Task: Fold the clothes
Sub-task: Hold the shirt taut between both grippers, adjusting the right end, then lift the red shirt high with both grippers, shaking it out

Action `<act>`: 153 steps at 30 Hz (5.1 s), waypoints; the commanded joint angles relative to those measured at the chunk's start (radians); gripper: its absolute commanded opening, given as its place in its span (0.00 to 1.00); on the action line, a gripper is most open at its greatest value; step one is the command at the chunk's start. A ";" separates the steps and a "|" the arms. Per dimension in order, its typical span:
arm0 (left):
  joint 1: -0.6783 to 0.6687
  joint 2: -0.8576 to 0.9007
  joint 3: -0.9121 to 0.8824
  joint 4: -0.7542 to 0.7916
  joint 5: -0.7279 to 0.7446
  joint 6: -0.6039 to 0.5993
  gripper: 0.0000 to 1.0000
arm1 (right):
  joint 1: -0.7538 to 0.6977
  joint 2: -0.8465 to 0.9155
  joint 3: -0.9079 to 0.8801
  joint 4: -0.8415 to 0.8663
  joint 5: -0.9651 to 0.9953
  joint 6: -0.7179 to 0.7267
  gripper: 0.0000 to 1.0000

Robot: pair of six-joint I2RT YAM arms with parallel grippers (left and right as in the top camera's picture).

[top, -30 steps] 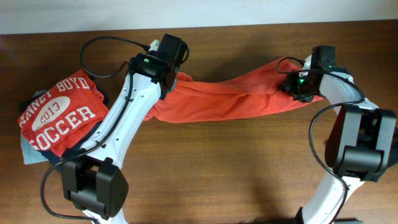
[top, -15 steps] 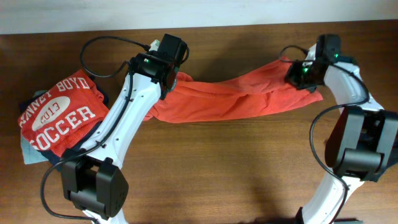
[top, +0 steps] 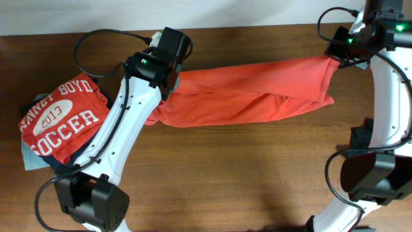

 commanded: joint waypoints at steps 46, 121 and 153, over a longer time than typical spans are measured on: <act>0.016 -0.014 -0.098 0.097 0.152 0.019 0.01 | -0.016 0.006 -0.448 0.257 -0.140 -0.158 0.53; 0.028 -0.098 0.257 0.111 -0.090 0.163 0.00 | -0.125 -0.243 -0.328 0.101 -0.173 -0.230 0.04; -0.230 -0.363 0.732 0.270 -0.137 0.642 0.00 | -0.125 -0.528 0.160 -0.107 -0.169 -0.098 0.04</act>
